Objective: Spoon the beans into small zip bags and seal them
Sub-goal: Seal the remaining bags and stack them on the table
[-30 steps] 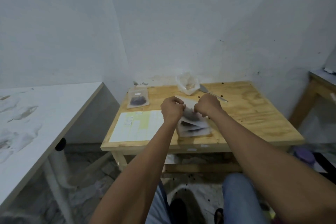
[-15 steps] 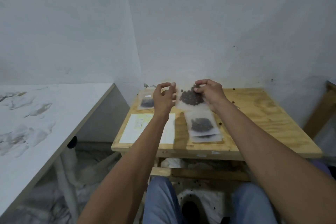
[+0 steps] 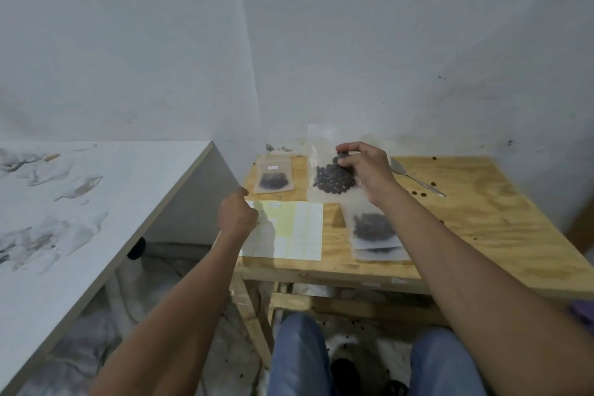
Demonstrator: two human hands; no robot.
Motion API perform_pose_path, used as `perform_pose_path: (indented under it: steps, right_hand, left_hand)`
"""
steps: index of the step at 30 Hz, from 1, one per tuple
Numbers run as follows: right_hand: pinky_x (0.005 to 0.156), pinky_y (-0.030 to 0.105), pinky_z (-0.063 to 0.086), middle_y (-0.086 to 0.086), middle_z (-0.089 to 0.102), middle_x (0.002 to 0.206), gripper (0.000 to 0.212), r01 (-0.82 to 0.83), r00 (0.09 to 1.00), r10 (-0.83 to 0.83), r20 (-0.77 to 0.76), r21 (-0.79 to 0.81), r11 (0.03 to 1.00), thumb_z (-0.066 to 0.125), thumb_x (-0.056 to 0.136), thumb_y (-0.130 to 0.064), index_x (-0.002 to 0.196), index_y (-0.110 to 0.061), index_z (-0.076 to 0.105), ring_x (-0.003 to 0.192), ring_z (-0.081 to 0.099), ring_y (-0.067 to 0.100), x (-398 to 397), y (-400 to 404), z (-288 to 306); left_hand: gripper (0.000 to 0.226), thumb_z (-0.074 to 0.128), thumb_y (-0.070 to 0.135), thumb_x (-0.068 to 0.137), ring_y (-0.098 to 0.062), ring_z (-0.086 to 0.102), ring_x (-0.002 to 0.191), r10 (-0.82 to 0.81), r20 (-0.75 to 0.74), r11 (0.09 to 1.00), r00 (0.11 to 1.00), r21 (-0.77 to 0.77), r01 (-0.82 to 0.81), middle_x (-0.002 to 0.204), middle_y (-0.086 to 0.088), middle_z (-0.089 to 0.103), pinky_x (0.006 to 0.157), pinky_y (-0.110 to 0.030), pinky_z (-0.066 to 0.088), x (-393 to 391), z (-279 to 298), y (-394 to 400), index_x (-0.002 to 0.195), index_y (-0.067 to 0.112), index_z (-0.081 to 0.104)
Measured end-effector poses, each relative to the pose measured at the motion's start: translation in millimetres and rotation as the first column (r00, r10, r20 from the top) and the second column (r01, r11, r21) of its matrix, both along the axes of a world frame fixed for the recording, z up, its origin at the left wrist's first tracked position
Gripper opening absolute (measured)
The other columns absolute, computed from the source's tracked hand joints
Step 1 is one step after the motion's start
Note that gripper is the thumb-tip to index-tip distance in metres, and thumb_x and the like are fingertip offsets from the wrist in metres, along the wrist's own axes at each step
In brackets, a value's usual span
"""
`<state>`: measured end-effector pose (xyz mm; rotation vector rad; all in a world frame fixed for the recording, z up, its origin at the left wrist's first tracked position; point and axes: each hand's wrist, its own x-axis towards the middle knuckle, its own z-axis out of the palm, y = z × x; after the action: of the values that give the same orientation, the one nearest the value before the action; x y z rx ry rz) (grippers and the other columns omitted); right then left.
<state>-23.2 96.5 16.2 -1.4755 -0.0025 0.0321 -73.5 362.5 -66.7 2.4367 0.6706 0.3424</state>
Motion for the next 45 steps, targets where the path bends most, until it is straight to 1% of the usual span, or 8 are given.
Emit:
perform_pose_path:
  steps: [5,10,15,19,24,30,41,45]
  right_hand:
    - [0.099,0.042,0.054,0.002,0.072,0.100,0.032,-0.013,1.000,0.012,-0.007,-0.031,0.999,0.066,0.082,0.009,0.086,-0.021,0.078,0.103,0.066,0.023,-1.0,3.5,-4.7]
    - [0.096,0.039,0.055,-0.001,0.071,0.097,0.030,-0.022,1.000,0.022,-0.006,-0.055,0.998,0.066,0.084,0.008,0.088,-0.020,0.077,0.094,0.065,0.016,-3.4,3.1,-6.7]
    - [0.078,0.027,0.053,-0.004,0.070,0.098,0.028,-0.025,0.999,0.027,0.026,-0.092,0.995,0.068,0.085,0.004,0.089,-0.022,0.077,0.092,0.064,0.012,-1.9,1.8,-9.0]
    - [0.076,0.026,0.053,-0.001,0.070,0.101,0.030,-0.009,1.000,0.012,0.029,-0.106,0.994,0.068,0.085,0.004,0.090,-0.025,0.076,0.092,0.064,0.012,0.9,5.1,-14.5]
    - [0.072,0.025,0.053,0.000,0.070,0.102,0.032,0.032,0.999,-0.027,0.041,-0.114,0.993,0.066,0.086,0.004,0.094,-0.025,0.076,0.088,0.064,0.011,0.3,8.8,-19.3]
    - [0.077,0.028,0.054,-0.001,0.074,0.102,0.030,0.064,0.996,-0.059,0.065,-0.080,0.995,0.060,0.088,0.002,0.096,-0.021,0.077,0.093,0.067,0.015,-1.4,10.3,-18.7]
    - [0.085,0.033,0.060,0.000,0.071,0.095,0.019,0.131,0.983,-0.116,0.141,-0.098,0.987,0.082,0.080,-0.005,0.091,-0.018,0.073,0.097,0.070,0.020,-2.8,6.6,-16.9]
    - [0.080,0.029,0.058,-0.002,0.071,0.096,0.018,0.138,0.977,-0.117,0.177,-0.108,0.985,0.081,0.080,-0.007,0.086,-0.021,0.073,0.096,0.068,0.017,-3.3,2.8,-14.3]
  left_hand:
    - [0.055,0.068,-0.004,0.082,-0.026,0.066,0.092,0.022,0.012,0.999,1.000,-0.032,-0.022,0.114,-0.011,0.069,0.074,-0.037,0.057,4.7,-0.5,-4.4,0.132,0.018,0.060]
    - [0.050,0.072,-0.001,0.085,-0.031,0.065,0.105,0.156,0.004,0.957,0.988,-0.248,-0.150,0.131,-0.018,0.061,0.095,-0.045,0.055,11.9,2.6,-4.8,0.132,0.010,0.060]
    - [0.042,0.068,0.002,0.088,-0.030,0.063,0.106,0.219,0.018,0.922,0.975,-0.329,-0.201,0.127,-0.015,0.061,0.093,-0.042,0.054,12.6,10.6,-10.5,0.129,0.009,0.060]
    - [0.041,0.069,0.002,0.087,-0.018,0.060,0.086,0.212,0.245,0.820,0.946,-0.572,-0.035,0.101,-0.004,0.060,0.068,-0.027,0.047,14.5,36.2,-26.6,0.125,0.008,0.055]
    - [0.040,0.073,0.003,0.082,-0.017,0.061,0.076,0.178,0.402,0.641,0.898,-0.740,0.205,0.091,-0.004,0.066,0.069,-0.032,0.053,20.7,69.6,-75.0,0.116,0.014,0.057]
    - [0.033,0.069,0.000,0.085,-0.007,0.054,0.063,0.172,0.441,0.626,0.881,-0.740,0.248,0.074,0.002,0.059,0.055,-0.010,0.043,24.3,75.9,-132.1,0.114,0.009,0.058]
    - [0.028,0.071,0.000,0.082,-0.017,0.056,0.074,0.143,0.502,0.719,0.853,-0.645,0.259,0.082,-0.004,0.055,0.068,-0.032,0.051,20.7,66.8,-158.2,0.093,0.023,0.061]
    - [0.022,0.079,0.008,0.080,-0.017,0.060,0.105,0.095,0.490,0.724,0.867,-0.632,0.278,0.107,-0.004,0.064,0.079,-0.031,0.049,19.9,68.3,-153.4,0.082,0.027,0.066]
